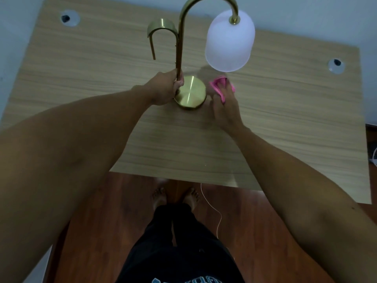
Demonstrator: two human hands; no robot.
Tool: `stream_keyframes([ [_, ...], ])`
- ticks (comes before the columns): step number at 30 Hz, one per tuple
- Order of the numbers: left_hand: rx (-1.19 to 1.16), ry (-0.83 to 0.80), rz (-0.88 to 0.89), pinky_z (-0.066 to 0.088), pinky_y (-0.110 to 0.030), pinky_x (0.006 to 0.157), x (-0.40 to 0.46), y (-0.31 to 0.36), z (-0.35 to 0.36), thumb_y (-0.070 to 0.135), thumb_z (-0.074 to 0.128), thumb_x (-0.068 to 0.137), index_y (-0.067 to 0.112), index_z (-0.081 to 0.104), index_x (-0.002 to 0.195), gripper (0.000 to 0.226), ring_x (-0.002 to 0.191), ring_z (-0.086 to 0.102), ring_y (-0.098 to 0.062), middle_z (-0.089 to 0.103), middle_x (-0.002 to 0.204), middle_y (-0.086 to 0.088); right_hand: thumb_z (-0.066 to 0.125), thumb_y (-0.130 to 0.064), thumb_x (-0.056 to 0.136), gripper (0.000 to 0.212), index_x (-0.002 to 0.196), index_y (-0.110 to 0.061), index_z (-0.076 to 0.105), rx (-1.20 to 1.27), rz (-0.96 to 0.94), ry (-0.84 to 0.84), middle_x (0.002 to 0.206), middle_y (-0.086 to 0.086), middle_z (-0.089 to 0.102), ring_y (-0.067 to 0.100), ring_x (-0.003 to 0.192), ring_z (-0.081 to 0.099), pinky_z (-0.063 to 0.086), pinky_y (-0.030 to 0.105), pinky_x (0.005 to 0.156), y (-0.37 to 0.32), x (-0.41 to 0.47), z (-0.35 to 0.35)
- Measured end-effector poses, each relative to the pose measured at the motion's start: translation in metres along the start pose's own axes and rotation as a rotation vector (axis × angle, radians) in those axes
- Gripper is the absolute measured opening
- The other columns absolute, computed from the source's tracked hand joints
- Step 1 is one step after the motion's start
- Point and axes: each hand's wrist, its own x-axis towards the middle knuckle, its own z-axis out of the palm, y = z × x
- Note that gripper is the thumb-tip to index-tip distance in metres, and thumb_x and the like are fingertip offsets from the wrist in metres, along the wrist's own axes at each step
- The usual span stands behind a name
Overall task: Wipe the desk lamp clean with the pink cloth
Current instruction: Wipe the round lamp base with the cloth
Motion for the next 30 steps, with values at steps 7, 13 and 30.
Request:
stream_keyframes([
  [7, 0.0, 0.02, 0.007, 0.038, -0.027, 0.07, 0.0, 0.0, 0.003, 0.03, 0.041, 0.106, 0.021, 0.052, 0.11, 0.014, 0.089, 0.057, -0.019, 0.063, 0.099, -0.004, 0.041, -0.02, 0.103, 0.06, 0.16, -0.007, 0.027, 0.062, 0.281, -0.035, 0.169, 0.025, 0.008, 0.046, 0.152, 0.023, 0.04, 0.051, 0.114, -0.044, -0.022, 0.077],
  [13, 0.005, -0.008, 0.006, 0.04, -0.03, 0.075, 0.001, 0.0, 0.002, 0.031, 0.041, 0.106, 0.023, 0.051, 0.11, 0.013, 0.092, 0.06, -0.022, 0.064, 0.102, -0.006, 0.04, -0.023, 0.096, 0.069, 0.159, -0.001, 0.026, 0.154, 0.356, -0.12, 0.164, 0.033, 0.018, 0.053, 0.144, 0.034, 0.041, 0.062, 0.113, -0.071, -0.06, 0.103],
  [30, -0.268, 0.213, -0.17, 0.044, -0.024, 0.086, -0.062, 0.019, 0.025, 0.025, 0.058, 0.097, 0.011, 0.06, 0.124, 0.031, 0.101, 0.065, -0.025, 0.071, 0.107, -0.01, 0.059, -0.021, 0.093, 0.062, 0.15, -0.015, 0.035, 1.275, 0.838, -0.122, 0.14, 0.028, 0.055, 0.047, 0.129, 0.06, 0.052, 0.062, 0.103, -0.036, -0.094, -0.043],
])
